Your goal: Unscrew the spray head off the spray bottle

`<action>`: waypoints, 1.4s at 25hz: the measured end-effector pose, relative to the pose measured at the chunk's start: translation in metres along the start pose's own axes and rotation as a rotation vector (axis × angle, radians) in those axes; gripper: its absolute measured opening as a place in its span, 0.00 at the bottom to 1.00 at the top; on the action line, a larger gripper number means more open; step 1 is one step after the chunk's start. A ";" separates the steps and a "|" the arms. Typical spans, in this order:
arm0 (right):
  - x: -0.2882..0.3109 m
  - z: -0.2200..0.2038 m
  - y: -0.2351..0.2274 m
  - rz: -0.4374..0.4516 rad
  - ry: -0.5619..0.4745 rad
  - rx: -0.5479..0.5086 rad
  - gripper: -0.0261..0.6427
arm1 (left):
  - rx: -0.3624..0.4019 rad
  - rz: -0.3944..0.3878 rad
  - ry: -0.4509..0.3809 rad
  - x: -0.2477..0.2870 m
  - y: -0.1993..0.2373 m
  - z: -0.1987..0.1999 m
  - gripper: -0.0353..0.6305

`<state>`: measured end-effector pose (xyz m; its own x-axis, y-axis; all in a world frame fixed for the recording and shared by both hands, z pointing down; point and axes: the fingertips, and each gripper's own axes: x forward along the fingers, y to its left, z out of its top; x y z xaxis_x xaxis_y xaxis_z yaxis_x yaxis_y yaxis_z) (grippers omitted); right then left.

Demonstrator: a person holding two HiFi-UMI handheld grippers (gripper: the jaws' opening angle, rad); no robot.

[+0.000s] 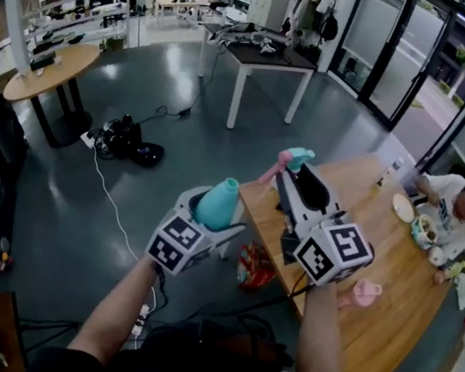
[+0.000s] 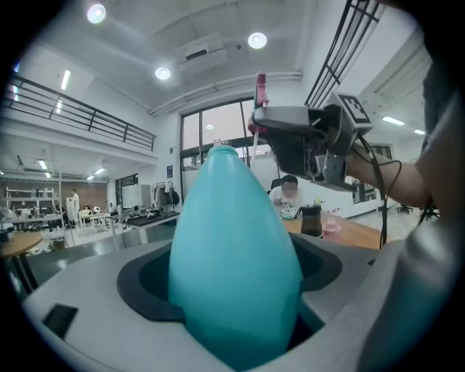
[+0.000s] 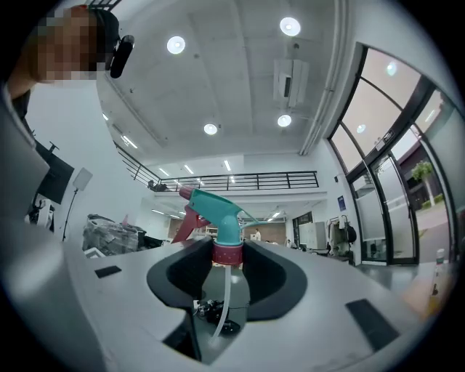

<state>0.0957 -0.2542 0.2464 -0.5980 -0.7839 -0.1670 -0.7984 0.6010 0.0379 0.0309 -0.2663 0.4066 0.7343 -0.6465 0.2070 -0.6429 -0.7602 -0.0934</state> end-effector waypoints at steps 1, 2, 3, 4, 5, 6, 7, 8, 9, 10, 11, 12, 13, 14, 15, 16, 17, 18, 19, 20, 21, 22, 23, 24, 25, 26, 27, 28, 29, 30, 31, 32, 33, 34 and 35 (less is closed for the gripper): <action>-0.001 -0.005 -0.002 -0.013 0.006 0.000 0.24 | -0.003 -0.001 -0.005 -0.001 0.000 0.002 0.72; -0.002 -0.010 -0.004 -0.022 0.012 0.002 0.24 | -0.006 -0.002 -0.011 -0.002 -0.001 0.005 0.72; -0.003 -0.015 -0.006 -0.029 0.016 0.008 0.24 | -0.008 -0.003 -0.019 -0.003 -0.001 0.008 0.72; -0.004 -0.020 -0.008 -0.032 0.017 0.021 0.24 | -0.007 -0.005 -0.029 -0.004 -0.002 0.012 0.72; -0.007 -0.024 -0.009 -0.035 0.015 0.040 0.24 | -0.006 -0.008 -0.036 -0.004 -0.004 0.015 0.72; -0.010 -0.029 -0.011 -0.040 0.012 0.061 0.24 | -0.006 -0.012 -0.037 -0.005 -0.006 0.016 0.72; -0.013 -0.033 -0.012 -0.051 0.014 0.078 0.24 | -0.007 -0.015 -0.036 -0.005 -0.008 0.016 0.72; -0.016 -0.038 -0.014 -0.065 0.019 0.086 0.24 | -0.006 -0.018 -0.035 -0.006 -0.009 0.016 0.72; -0.017 -0.043 -0.015 -0.075 0.025 0.088 0.24 | -0.005 -0.021 -0.036 -0.007 -0.010 0.017 0.72; -0.018 -0.048 -0.017 -0.080 0.028 0.088 0.24 | -0.004 -0.022 -0.037 -0.007 -0.010 0.017 0.72; -0.018 -0.052 -0.018 -0.081 0.031 0.089 0.24 | -0.003 -0.024 -0.039 -0.008 -0.010 0.018 0.72; -0.018 -0.056 -0.018 -0.081 0.033 0.090 0.24 | -0.002 -0.024 -0.040 -0.008 -0.010 0.019 0.72; -0.019 -0.059 -0.018 -0.082 0.036 0.090 0.24 | 0.000 -0.024 -0.042 -0.008 -0.010 0.020 0.72; -0.019 -0.062 -0.018 -0.085 0.042 0.089 0.24 | 0.002 -0.024 -0.043 -0.008 -0.009 0.020 0.72; -0.020 -0.065 -0.017 -0.088 0.048 0.087 0.24 | 0.003 -0.025 -0.044 -0.008 -0.009 0.021 0.72; -0.020 -0.067 -0.016 -0.089 0.054 0.087 0.24 | 0.004 -0.025 -0.046 -0.008 -0.009 0.021 0.72; -0.021 -0.069 -0.015 -0.091 0.059 0.089 0.24 | 0.004 -0.024 -0.048 -0.008 -0.009 0.022 0.72; -0.021 -0.072 -0.015 -0.093 0.062 0.092 0.24 | 0.005 -0.023 -0.050 -0.008 -0.008 0.024 0.72; -0.022 -0.074 -0.015 -0.094 0.064 0.096 0.24 | 0.006 -0.021 -0.051 -0.008 -0.008 0.024 0.72; -0.022 -0.077 -0.015 -0.097 0.068 0.098 0.24 | 0.007 -0.019 -0.051 -0.008 -0.008 0.025 0.72; -0.023 -0.080 -0.014 -0.099 0.074 0.096 0.24 | 0.007 -0.017 -0.050 -0.008 -0.007 0.025 0.72; -0.023 -0.083 -0.014 -0.100 0.079 0.094 0.24 | 0.006 -0.016 -0.050 -0.008 -0.007 0.024 0.72; -0.023 -0.085 -0.014 -0.101 0.082 0.093 0.24 | 0.005 -0.016 -0.050 -0.008 -0.006 0.024 0.72; -0.023 -0.086 -0.013 -0.101 0.082 0.093 0.24 | 0.004 -0.017 -0.050 -0.009 -0.006 0.024 0.72; -0.023 -0.086 -0.013 -0.100 0.080 0.093 0.24 | 0.003 -0.019 -0.051 -0.009 -0.006 0.024 0.72; -0.023 -0.086 -0.013 -0.103 0.080 0.093 0.24 | 0.003 -0.021 -0.052 -0.009 -0.007 0.024 0.72; -0.023 -0.085 -0.013 -0.108 0.082 0.093 0.24 | 0.003 -0.023 -0.053 -0.008 -0.007 0.024 0.72; -0.024 -0.085 -0.013 -0.113 0.085 0.091 0.24 | 0.003 -0.025 -0.054 -0.008 -0.007 0.025 0.72; -0.023 -0.085 -0.013 -0.114 0.087 0.087 0.24 | 0.002 -0.026 -0.054 -0.007 -0.007 0.024 0.72; -0.023 -0.085 -0.013 -0.113 0.088 0.081 0.24 | 0.002 -0.026 -0.053 -0.007 -0.007 0.024 0.72; -0.022 -0.085 -0.013 -0.112 0.089 0.076 0.24 | 0.002 -0.026 -0.053 -0.007 -0.006 0.024 0.72; -0.021 -0.084 -0.013 -0.115 0.090 0.073 0.24 | 0.002 -0.026 -0.054 -0.007 -0.005 0.024 0.72; -0.020 -0.084 -0.012 -0.118 0.092 0.071 0.24 | 0.002 -0.026 -0.054 -0.008 -0.005 0.024 0.72; -0.020 -0.084 -0.012 -0.119 0.093 0.069 0.24 | 0.002 -0.025 -0.055 -0.008 -0.005 0.024 0.72; -0.020 -0.084 -0.012 -0.118 0.093 0.067 0.24 | 0.002 -0.025 -0.055 -0.008 -0.005 0.025 0.72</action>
<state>0.1109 -0.2587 0.3320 -0.5072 -0.8586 -0.0744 -0.8586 0.5109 -0.0431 0.0333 -0.2592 0.3815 0.7608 -0.6302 0.1551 -0.6242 -0.7760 -0.0909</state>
